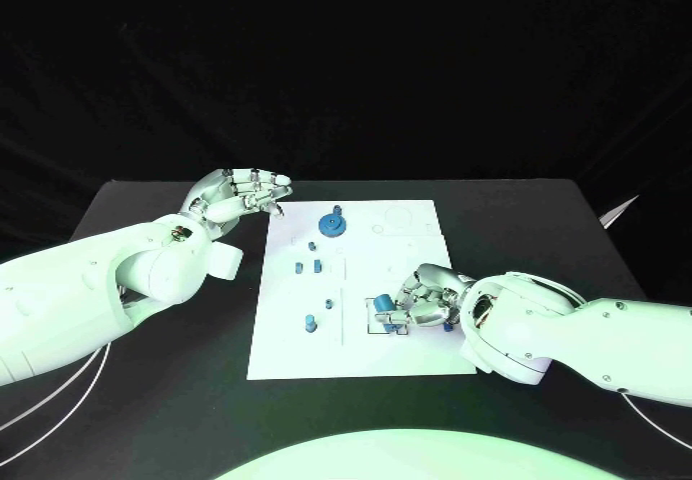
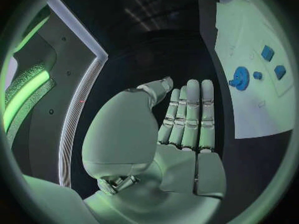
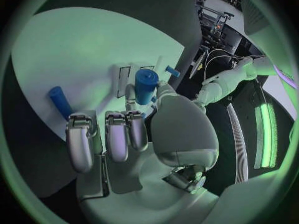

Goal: Assemble the parts on the task board

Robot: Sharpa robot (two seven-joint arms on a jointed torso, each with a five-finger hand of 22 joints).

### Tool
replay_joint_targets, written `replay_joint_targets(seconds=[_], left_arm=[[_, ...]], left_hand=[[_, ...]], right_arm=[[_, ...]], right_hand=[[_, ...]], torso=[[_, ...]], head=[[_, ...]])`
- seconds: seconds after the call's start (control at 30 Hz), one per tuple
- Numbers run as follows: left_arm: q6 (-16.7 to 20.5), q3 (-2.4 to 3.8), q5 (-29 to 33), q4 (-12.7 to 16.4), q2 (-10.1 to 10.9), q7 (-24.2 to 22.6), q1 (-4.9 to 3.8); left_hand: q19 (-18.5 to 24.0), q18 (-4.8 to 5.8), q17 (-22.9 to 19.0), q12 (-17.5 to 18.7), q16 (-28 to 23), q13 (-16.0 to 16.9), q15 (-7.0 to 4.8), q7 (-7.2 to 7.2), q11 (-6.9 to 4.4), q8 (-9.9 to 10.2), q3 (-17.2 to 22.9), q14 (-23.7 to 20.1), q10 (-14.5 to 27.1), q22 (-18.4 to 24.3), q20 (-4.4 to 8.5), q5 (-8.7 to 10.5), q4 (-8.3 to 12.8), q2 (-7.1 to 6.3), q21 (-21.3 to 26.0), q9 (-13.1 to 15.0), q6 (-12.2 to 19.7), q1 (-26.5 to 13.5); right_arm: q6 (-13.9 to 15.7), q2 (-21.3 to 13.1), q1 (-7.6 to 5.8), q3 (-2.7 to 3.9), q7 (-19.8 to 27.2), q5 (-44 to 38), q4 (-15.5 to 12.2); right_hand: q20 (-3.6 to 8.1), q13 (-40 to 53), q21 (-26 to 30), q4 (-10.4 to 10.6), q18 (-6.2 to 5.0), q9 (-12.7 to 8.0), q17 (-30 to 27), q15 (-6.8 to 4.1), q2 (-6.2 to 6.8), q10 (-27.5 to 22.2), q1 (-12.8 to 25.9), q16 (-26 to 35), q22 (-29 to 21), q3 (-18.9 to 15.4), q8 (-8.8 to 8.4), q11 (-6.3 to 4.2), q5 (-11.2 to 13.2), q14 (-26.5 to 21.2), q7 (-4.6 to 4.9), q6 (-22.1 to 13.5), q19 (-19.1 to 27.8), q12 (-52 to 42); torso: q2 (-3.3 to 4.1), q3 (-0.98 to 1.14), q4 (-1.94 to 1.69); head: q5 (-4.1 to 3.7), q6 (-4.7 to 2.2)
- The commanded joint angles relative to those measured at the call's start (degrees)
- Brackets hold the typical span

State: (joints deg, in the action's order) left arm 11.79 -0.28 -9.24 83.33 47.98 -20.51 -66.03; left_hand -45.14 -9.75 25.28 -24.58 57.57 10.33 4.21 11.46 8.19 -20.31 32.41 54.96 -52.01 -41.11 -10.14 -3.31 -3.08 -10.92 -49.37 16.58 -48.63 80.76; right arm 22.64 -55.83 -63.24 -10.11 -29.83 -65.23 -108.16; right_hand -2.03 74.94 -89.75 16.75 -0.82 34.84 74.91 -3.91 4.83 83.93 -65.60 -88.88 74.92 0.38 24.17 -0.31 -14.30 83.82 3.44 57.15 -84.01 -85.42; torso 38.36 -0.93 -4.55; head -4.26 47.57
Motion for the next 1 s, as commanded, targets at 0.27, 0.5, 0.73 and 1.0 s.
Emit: replay_joint_targets(seconds=[0.27, 0.5, 0.73, 1.0], left_arm=[[-1.1, 0.04, 0.2, 0.3, 0.1, -0.1, -0.01], [-1.2, 0.04, 0.2, 0.4, 0.1, -0.1, -0.01], [-1.2, 0.04, 0.2, 0.5, 0.2, -0.1, -0.01], [-1.1, 0.04, 0.2, 0.5, 0.3, -0.1, -0.01]], left_hand=[[0.2, -0.69, -0.1, -0.3, -0.4, -0.1, 0.14, 0.13, 0.07, -0.3, -0.1, -0.4, 0.5, 0.1, -0.10, -0.13, 0.1, 0.19, 0.3, 0.0, 0.4, 0.0], [0.2, -0.69, -0.1, -0.3, -0.5, -0.1, 0.13, 0.12, 0.09, -0.3, -0.1, -0.5, 0.6, 0.1, -0.09, -0.12, 0.3, 0.11, 0.3, 0.0, 0.4, 0.1], [0.2, -0.69, -0.1, -0.3, -0.5, -0.1, 0.13, 0.12, 0.09, -0.3, -0.1, -0.5, 0.6, 0.1, -0.09, -0.12, 0.3, 0.11, 0.3, 0.0, 0.4, 0.1], [0.3, -0.68, -0.1, -0.3, -0.5, -0.1, 0.16, 0.15, 0.11, -0.3, -0.1, -0.5, 0.6, 0.1, -0.10, -0.12, 0.2, 0.15, 0.3, 0.0, 0.5, 0.1]], right_arm=[[-0.8, 0.7, 0.06, 0.00, 0.0, -2.1, 0.7], [-0.1, 1.1, 0.06, 0.00, -0.4, -3.3, 1.2], [0.3, 1.5, 0.06, 0.00, -0.9, -4.9, 1.7], [0.6, 1.8, 0.06, 0.00, -1.0, -6.5, 1.8]], right_hand=[[0.35, 11.9, -0.3, 0.1, 0.82, 0.2, 12.3, -0.48, 0.38, 3.7, 2.0, -0.1, 15.1, -1.6, 0.61, -0.41, -0.2, 5.6, 0.07, 0.3, -6.0, 0.4], [0.37, 11.7, -0.3, 0.1, 0.82, 0.5, 12.2, -0.47, 0.53, 3.5, 4.9, -0.1, 15.1, -4.4, 1.01, -0.40, -0.2, 5.6, 0.08, 0.0, -6.0, 0.9], [0.35, 11.4, -0.3, 0.2, 0.82, 0.7, 12.1, -0.46, 1.07, 3.2, 6.8, 0.0, 15.1, -6.4, 1.28, -0.38, -0.4, 5.6, 0.10, -0.2, -6.0, 1.5], [0.32, 11.3, -0.3, 0.3, 0.82, 0.7, 12.1, -0.42, 1.57, 3.1, 7.8, 0.0, 15.1, -7.2, 1.28, -0.32, -0.6, 5.6, 0.16, -0.5, -6.0, 1.7]], torso=[[-0.02, -0.01, -0.08], [-0.03, -0.02, 0.01], [-0.06, 0.01, 0.00], [-0.07, 0.01, 0.01]], head=[[0.09, -0.03], [0.15, 0.04], [0.13, 0.11], [0.03, 0.16]])
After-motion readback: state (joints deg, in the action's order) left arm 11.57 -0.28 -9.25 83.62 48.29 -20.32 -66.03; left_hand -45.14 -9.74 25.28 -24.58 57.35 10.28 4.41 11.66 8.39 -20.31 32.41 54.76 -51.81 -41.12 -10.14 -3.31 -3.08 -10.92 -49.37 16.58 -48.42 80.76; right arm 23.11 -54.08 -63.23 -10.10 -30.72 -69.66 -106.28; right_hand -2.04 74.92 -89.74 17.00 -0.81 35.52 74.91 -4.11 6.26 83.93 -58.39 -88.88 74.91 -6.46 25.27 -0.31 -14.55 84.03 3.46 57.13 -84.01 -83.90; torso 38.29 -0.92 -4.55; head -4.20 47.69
